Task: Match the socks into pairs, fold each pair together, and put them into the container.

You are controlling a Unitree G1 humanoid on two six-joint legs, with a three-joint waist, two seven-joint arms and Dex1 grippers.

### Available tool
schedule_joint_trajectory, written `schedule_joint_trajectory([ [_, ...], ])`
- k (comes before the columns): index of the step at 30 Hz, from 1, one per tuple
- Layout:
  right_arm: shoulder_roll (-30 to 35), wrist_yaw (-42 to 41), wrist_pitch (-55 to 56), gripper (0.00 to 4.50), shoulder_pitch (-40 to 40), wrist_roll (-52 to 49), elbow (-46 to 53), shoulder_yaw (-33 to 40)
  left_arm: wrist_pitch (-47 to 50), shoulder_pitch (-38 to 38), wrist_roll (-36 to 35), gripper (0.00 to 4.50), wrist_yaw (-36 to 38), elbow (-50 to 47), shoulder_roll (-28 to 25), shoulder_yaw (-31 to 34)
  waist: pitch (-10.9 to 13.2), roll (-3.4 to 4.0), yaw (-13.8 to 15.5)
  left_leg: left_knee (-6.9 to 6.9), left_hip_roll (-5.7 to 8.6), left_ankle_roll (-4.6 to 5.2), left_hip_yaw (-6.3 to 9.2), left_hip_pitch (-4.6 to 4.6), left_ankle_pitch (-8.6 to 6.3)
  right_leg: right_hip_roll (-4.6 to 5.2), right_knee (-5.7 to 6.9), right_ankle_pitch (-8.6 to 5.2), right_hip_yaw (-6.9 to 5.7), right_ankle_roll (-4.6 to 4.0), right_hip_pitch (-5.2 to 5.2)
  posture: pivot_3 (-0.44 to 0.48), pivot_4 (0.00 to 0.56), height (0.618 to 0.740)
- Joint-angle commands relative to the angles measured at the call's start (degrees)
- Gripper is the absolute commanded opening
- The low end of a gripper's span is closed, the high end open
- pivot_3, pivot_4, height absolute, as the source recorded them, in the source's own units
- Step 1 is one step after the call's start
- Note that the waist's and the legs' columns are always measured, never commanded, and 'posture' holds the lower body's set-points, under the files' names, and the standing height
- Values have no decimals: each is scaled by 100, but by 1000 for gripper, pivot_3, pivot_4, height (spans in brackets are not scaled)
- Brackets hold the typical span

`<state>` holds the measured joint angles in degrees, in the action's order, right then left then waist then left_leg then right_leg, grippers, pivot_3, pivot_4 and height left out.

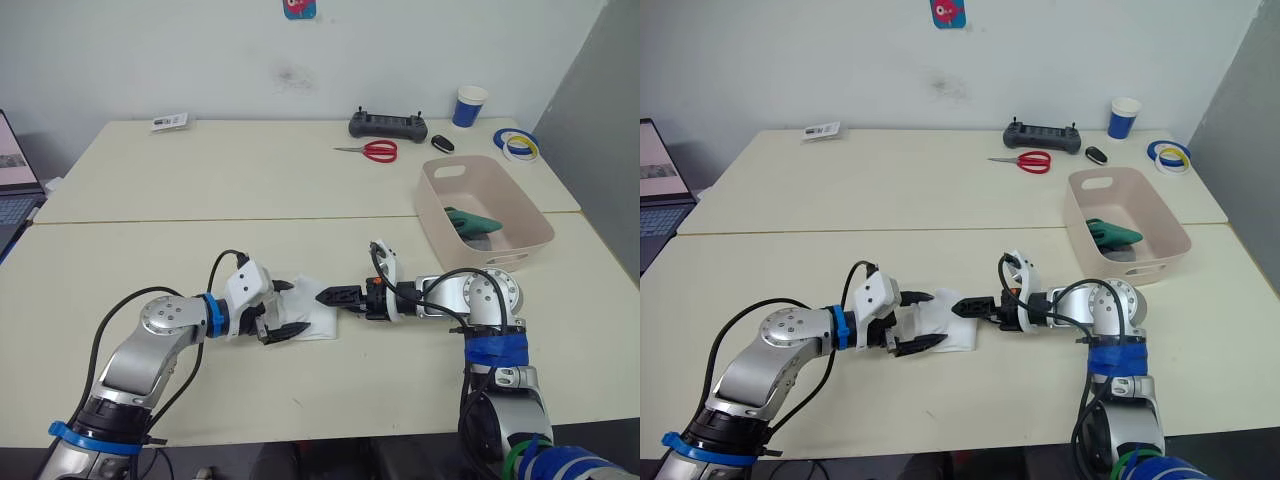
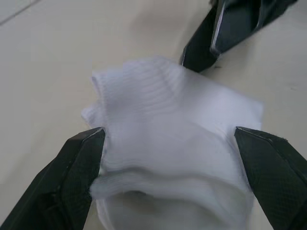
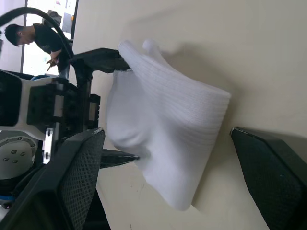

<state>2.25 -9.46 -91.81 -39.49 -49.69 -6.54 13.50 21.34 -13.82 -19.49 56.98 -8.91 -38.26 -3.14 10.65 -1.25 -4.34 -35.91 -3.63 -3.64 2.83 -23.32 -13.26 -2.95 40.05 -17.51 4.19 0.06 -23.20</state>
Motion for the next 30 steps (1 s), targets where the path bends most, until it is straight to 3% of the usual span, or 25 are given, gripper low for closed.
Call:
schedule_joint_trajectory([
  [1, -29, 120, -69, 4500, -28, -79, -88, 20, 119, -56, -360, 3512, 40, -328, -124, 424, 0, 0, -13, 0, 0, 0, 0, 0, 0, 0, 0, 0, 0, 0, 0, 0, 150, 740],
  [9, -28, 219, -69, 4500, -16, -190, -133, 23, 399, -5, -563, 866, 189, -665, -524, 580, 0, 0, -32, 2, 3, 0, 2, 0, 0, -3, -1, 0, -2, 0, 0, 0, 150, 740],
  [12, -40, 240, -69, 4500, 4, -211, -153, -7, 285, 72, -248, 44, 147, -529, -560, 332, 0, 0, -32, 1, 5, 0, -1, 1, 0, -3, -1, 0, 0, 0, 0, 0, 150, 740],
  [18, -143, 326, -69, 4500, 19, -236, -192, -37, -75, 372, 458, 44, 50, 56, -550, -165, 0, 1, -50, 4, 1, 0, 0, 3, 0, -4, -1, 0, 1, 0, 0, 0, 150, 740],
  [30, -495, 311, -69, 4500, -14, -186, -410, -134, -288, 342, 631, 44, -39, 541, -365, -279, -18, 11, -51, 5, 0, 1, -3, 27, 0, -3, 9, 0, 5, -1, 14, 0, 150, 740],
])
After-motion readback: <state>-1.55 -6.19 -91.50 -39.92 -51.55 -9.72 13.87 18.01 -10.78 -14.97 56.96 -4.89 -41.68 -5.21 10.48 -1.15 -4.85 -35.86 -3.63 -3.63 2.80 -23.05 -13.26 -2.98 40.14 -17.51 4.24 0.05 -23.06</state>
